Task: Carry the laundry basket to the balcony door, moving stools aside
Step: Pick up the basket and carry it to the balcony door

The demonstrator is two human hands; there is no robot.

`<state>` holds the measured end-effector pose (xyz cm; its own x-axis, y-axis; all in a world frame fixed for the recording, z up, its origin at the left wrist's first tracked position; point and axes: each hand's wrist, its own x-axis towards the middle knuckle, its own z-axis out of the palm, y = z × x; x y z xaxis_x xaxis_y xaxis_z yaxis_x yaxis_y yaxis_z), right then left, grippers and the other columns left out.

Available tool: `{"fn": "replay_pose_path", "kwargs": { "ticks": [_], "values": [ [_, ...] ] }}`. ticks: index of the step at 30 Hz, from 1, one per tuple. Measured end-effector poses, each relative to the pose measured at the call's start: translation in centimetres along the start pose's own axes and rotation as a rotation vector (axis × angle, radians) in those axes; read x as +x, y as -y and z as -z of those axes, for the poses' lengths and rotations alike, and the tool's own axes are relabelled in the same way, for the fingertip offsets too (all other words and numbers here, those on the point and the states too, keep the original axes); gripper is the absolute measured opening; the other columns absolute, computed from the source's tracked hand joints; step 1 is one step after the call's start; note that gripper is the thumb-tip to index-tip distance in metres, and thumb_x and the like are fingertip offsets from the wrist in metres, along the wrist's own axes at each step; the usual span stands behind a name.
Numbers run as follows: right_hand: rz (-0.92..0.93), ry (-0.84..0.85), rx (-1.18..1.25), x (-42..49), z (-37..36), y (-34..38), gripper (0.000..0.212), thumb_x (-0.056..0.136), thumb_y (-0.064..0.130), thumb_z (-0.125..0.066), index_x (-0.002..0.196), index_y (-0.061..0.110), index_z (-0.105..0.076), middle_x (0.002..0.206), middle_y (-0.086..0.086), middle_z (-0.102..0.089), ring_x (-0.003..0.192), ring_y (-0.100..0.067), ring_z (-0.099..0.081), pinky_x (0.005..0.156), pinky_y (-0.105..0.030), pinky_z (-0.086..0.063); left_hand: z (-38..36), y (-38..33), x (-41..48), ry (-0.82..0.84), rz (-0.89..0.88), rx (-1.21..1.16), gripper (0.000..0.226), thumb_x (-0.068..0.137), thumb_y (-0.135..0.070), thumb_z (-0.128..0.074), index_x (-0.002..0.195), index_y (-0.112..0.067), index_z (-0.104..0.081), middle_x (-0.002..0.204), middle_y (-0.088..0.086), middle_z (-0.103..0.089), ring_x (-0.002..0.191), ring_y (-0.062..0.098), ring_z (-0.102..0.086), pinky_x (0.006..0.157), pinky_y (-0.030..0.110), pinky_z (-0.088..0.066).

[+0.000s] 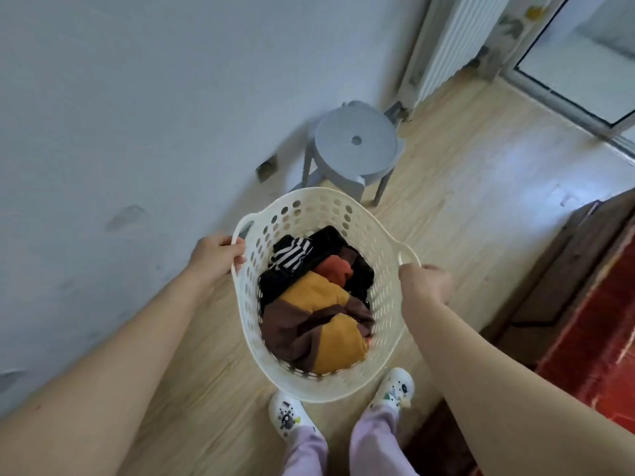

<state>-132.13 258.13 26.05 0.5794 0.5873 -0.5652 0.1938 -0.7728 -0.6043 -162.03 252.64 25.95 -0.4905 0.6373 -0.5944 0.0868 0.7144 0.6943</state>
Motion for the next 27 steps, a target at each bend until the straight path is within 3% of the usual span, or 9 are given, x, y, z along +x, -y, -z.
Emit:
{"fn": "replay_pose_path", "kwargs": {
  "ticks": [10,14,20,24,27],
  "values": [
    [0.046,-0.171,0.279,6.0,17.2,10.7,0.015,0.063,0.008,-0.056,0.051,0.015,-0.049,0.051,-0.002,-0.044,0.047,-0.023,-0.037,0.048,-0.025,-0.037,-11.8,-21.9,-7.0,0.065,-0.253,-0.133,0.003,0.083,-0.006,-0.062,0.086,-0.005,-0.062,0.062,0.006,-0.051,0.052,0.014,-0.046,0.045,0.018,-0.042],
    [0.063,-0.201,0.356,10.0,23.6,14.7,0.012,0.063,0.009,-0.056,0.055,0.014,-0.048,0.055,-0.004,-0.045,0.052,-0.022,-0.038,0.050,-0.027,-0.038,-18.0,-29.2,-8.5,0.106,-0.265,-0.193,0.009,0.080,-0.004,-0.064,0.073,-0.008,-0.061,0.058,0.005,-0.046,0.048,0.013,-0.042,0.047,0.021,-0.038],
    [0.116,-0.262,0.459,17.2,31.9,21.0,0.017,0.063,0.011,-0.063,0.050,0.012,-0.053,0.053,-0.005,-0.051,0.050,-0.024,-0.048,0.054,-0.027,-0.043,-27.5,-38.7,-8.8,0.186,-0.248,-0.293,0.014,0.080,-0.003,-0.065,0.070,-0.007,-0.057,0.060,0.006,-0.048,0.053,0.015,-0.043,0.057,0.025,-0.042],
    [0.113,-0.304,0.484,22.2,34.3,24.6,0.013,0.063,0.014,-0.063,0.055,0.010,-0.054,0.053,-0.006,-0.048,0.049,-0.023,-0.043,0.052,-0.030,-0.040,-33.1,-43.4,-7.3,0.251,-0.233,-0.290,0.020,0.081,-0.002,-0.063,0.065,-0.008,-0.053,0.049,0.004,-0.046,0.052,0.016,-0.041,0.056,0.025,-0.040],
    [0.094,-0.322,0.492,26.1,35.0,27.1,0.016,0.062,0.016,-0.062,0.054,0.009,-0.051,0.052,-0.008,-0.046,0.047,-0.022,-0.040,0.050,-0.030,-0.037,-37.1,-47.0,-4.7,0.312,-0.224,-0.252,0.016,0.082,-0.002,-0.061,0.069,-0.007,-0.054,0.056,0.006,-0.043,0.051,0.016,-0.038,0.055,0.025,-0.037]
  ]
}}
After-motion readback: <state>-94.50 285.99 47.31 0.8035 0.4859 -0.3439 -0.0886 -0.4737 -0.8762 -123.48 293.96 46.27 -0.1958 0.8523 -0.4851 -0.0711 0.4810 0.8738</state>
